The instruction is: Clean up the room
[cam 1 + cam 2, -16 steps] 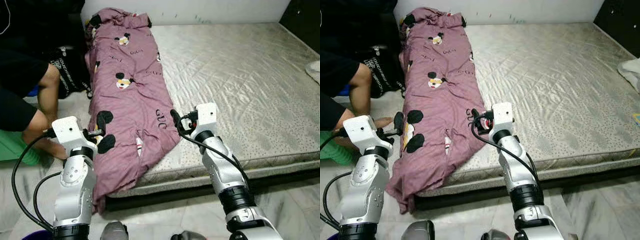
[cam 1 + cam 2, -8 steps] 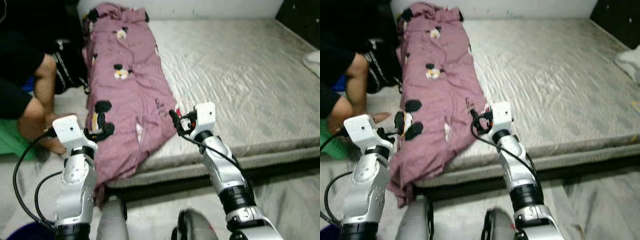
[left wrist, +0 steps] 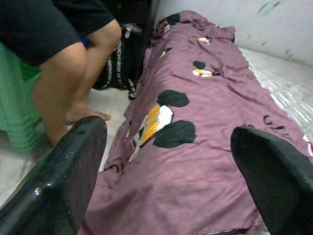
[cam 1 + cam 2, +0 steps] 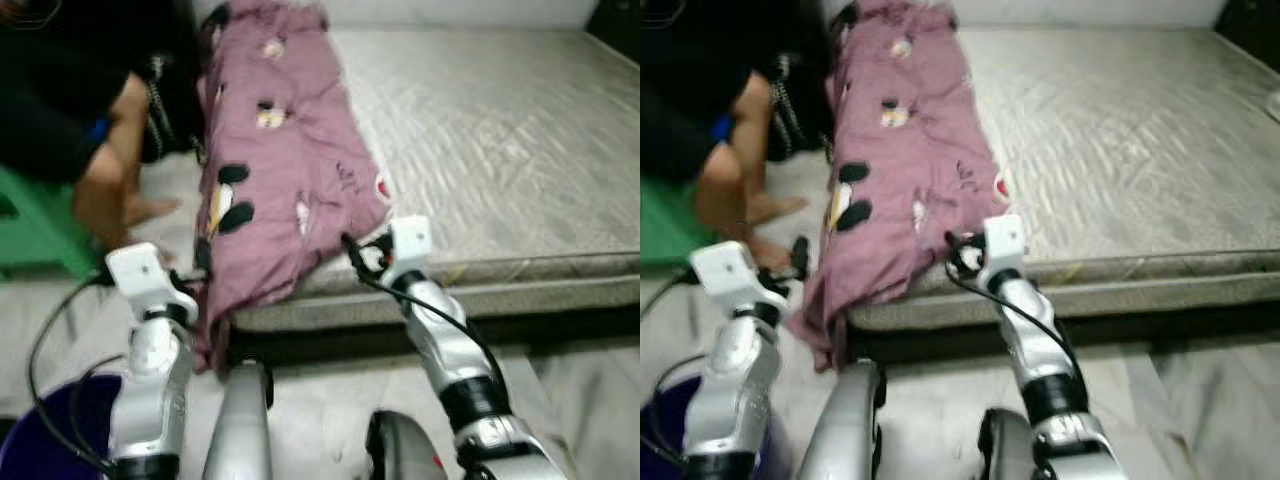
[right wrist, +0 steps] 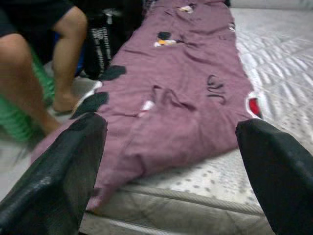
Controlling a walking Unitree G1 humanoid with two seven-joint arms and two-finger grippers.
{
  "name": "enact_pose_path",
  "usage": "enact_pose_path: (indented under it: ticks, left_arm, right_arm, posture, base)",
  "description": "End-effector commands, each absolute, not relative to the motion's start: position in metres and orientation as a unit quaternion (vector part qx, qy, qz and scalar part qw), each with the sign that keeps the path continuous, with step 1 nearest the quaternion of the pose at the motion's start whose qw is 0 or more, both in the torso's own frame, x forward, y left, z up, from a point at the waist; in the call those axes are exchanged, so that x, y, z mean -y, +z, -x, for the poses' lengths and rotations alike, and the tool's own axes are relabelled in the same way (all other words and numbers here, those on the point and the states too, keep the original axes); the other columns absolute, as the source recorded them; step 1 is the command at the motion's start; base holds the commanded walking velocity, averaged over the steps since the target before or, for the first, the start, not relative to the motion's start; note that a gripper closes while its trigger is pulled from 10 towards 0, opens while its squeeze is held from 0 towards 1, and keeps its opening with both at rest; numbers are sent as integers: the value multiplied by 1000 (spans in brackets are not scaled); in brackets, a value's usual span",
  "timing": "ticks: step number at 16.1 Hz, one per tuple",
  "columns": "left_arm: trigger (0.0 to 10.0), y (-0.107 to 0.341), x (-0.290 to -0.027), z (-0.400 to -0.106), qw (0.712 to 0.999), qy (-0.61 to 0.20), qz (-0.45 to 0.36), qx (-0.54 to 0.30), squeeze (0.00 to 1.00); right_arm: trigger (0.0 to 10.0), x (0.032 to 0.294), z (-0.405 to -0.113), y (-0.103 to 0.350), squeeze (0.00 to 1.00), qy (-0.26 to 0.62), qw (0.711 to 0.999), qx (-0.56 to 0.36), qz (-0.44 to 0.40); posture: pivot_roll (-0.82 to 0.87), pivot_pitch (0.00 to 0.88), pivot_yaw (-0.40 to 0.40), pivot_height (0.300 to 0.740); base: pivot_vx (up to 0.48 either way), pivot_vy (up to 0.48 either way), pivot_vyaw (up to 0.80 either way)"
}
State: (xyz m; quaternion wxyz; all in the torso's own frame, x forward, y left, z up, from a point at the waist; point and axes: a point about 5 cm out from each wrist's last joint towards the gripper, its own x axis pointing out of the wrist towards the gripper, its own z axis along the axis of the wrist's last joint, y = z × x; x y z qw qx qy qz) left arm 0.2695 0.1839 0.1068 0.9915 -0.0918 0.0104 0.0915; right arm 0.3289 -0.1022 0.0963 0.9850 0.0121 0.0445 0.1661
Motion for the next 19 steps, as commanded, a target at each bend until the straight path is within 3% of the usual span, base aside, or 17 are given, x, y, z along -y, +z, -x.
enact_pose_path:
  ticks: [1,11,17,19]
  left_arm:
    - [10000,118,-179,-275,993,79,91,10,0]
    - [10000,119,-176,-276,993,63,99,16,0]
    - [10000,119,-175,-276,993,58,101,17,0]
    - [10000,117,-174,-275,993,54,104,14,0]
  right_arm:
    - [10000,104,-332,104,0,167,985,-31,-6]
    - [10000,103,-332,104,0,172,985,-29,-6]
    - [10000,100,-333,104,0,180,983,-27,3]
    - [10000,97,-333,106,0,186,982,-22,8]
  posture:
    - [62,88,-40,627]
    - [64,77,-41,622]
    - [65,85,-38,622]
    - [62,86,-34,622]
  base:
    - [0,0,0]
    - [0,0,0]
    - [381,0,0]
    - [424,0,800]
